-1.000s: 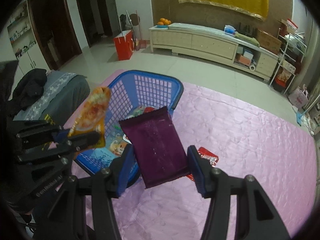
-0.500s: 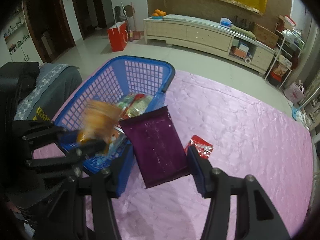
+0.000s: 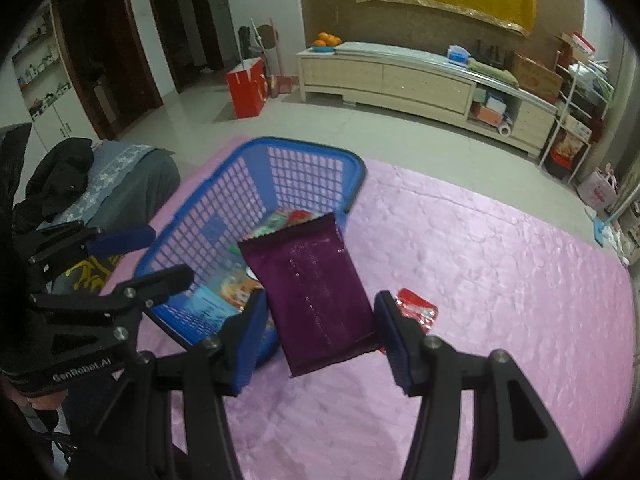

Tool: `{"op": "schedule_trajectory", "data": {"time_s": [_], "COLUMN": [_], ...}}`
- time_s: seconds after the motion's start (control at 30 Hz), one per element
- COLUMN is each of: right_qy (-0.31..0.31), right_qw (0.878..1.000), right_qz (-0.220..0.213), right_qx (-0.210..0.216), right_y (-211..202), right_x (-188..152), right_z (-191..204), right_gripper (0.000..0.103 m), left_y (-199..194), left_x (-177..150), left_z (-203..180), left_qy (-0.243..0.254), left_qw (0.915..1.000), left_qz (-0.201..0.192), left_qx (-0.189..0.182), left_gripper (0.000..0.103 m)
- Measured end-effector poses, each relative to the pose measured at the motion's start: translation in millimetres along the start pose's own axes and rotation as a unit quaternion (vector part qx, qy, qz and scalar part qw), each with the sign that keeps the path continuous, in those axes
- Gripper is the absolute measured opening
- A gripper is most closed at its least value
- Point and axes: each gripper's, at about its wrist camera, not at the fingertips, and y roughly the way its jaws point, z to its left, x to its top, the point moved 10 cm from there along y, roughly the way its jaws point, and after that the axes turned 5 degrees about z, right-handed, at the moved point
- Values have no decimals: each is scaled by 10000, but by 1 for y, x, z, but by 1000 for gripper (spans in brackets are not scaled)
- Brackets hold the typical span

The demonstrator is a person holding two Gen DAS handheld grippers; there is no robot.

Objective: Organize snacks
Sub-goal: 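Drop the yellow bag into the basket with the left tool while the right tool carries the purple packet, then open the right tool to drop the purple packet into the basket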

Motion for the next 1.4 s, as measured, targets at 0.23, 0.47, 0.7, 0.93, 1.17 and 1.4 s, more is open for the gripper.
{"op": "schedule_trajectory", "data": {"time_s": [0.23, 0.47, 0.7, 0.93, 1.17, 1.4], "right_qy": [-374, -630, -704, -751, -967, -1001], "right_qw": [9992, 9979, 9969, 9952, 9929, 9919], "right_qz": [-93, 2, 273, 588, 682, 755], "right_qx": [122, 166, 232, 207, 148, 216], "right_y": [7, 30, 60, 97, 112, 109], "right_x": [24, 38, 42, 48, 53, 51], "right_z": [36, 62, 75, 83, 89, 89], "right_gripper": [59, 59, 59, 59, 59, 73], "left_y": [-7, -5, 10, 24, 26, 22], "left_x": [2, -1, -4, -11, -13, -13], "left_z": [44, 72, 96, 111, 117, 114], "left_qy": [-291, -364, -561, -704, -796, -791], "left_qw": [9992, 9982, 9978, 9971, 9964, 9964], "left_qz": [-114, -261, -144, -41, -43, -30], "left_qx": [232, 402, 336, 272, 277, 298], "left_gripper": [52, 52, 52, 52, 52, 52]}}
